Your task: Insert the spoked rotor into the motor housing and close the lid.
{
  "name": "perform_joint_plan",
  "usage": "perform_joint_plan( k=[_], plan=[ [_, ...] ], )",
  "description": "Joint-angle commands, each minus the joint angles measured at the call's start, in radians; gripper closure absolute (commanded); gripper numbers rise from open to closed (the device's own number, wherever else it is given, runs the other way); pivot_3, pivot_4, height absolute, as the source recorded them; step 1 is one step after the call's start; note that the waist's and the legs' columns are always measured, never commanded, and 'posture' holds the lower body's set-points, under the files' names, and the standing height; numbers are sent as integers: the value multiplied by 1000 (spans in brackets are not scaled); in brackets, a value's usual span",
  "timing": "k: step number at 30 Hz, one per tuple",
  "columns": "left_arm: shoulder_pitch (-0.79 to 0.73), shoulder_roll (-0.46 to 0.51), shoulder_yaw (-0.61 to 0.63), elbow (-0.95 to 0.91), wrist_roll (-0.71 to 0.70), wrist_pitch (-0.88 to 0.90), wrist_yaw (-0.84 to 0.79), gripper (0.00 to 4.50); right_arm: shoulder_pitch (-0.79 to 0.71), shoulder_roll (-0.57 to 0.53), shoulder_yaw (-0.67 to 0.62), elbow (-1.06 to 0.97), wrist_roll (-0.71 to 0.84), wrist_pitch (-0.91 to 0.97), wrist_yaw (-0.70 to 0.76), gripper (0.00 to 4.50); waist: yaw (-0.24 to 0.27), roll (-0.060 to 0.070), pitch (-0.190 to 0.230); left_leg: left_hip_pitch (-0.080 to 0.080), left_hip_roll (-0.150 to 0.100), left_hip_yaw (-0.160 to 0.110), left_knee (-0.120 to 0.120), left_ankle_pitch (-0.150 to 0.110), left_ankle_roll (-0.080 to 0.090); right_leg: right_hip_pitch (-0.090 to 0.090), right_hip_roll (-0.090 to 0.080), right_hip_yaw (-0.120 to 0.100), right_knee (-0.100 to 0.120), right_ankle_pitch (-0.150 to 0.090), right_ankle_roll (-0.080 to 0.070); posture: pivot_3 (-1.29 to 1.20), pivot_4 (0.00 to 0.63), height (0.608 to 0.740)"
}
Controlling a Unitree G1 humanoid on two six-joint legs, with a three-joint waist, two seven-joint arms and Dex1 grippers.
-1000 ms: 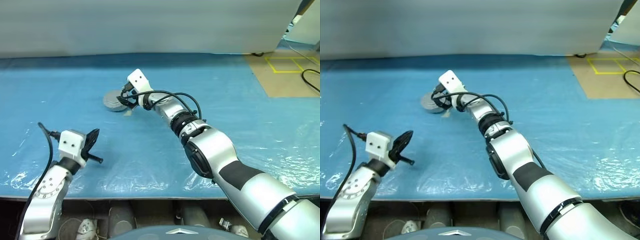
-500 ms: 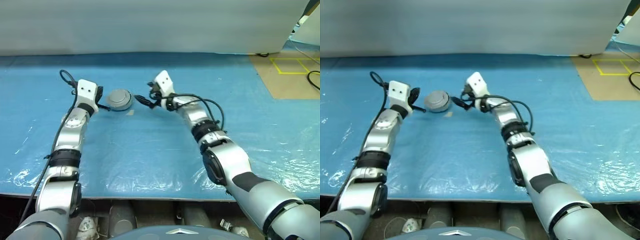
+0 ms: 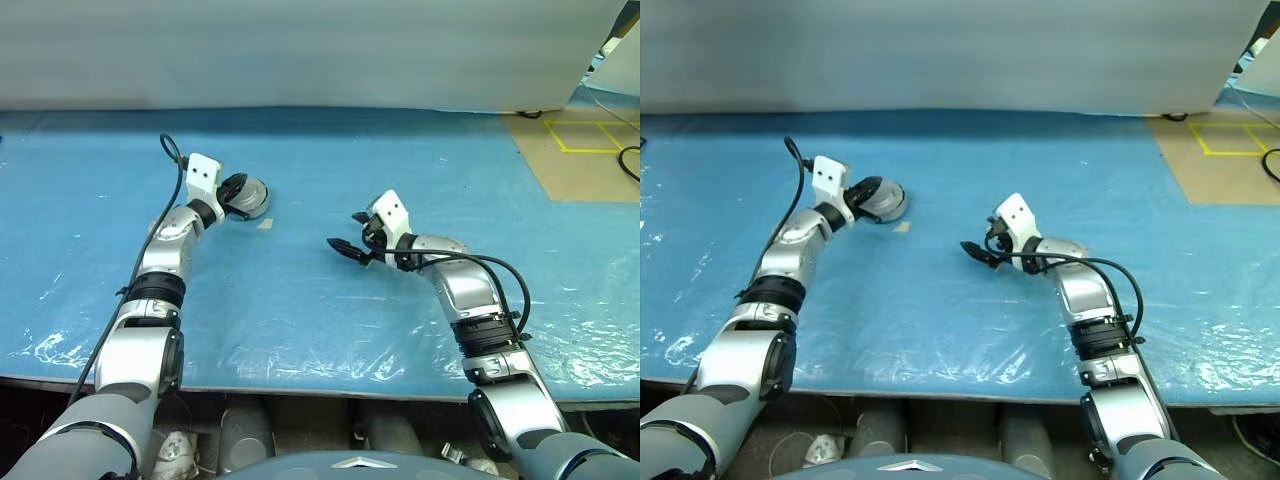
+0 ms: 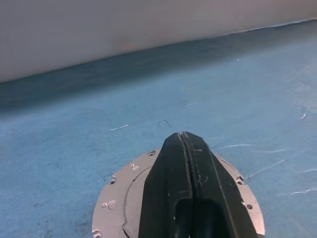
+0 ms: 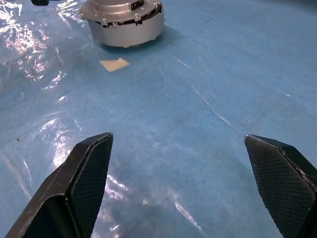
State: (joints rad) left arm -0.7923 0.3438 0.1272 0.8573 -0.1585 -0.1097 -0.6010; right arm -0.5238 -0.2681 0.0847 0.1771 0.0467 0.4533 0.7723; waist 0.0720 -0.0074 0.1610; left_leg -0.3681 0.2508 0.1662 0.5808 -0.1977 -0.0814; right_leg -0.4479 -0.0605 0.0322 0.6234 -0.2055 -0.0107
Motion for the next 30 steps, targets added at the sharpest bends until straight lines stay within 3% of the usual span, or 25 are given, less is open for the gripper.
perform_joint_plan(
  k=[1,14,30],
  plan=[
    [-19,-3,18,6,-27,-1,-29,4500,-9,5,-1,-68,29,10,-28,19,0,0,0,0,0,0,0,0,0,0,0,0,0,0,0,0,150,740],
    [-83,-7,0,116,10,-18,12,84,18,3,10,-123,57,35,-85,0,1,0,0,-1,-1,-2,-2,0,0,0,-1,-2,-1,2,3,0,150,740],
    [-133,-32,-4,223,52,43,110,35,30,-14,0,-164,90,43,-129,0,1,0,0,1,-3,-5,-3,0,0,5,-2,-3,-5,2,3,0,150,740]
  ],
)
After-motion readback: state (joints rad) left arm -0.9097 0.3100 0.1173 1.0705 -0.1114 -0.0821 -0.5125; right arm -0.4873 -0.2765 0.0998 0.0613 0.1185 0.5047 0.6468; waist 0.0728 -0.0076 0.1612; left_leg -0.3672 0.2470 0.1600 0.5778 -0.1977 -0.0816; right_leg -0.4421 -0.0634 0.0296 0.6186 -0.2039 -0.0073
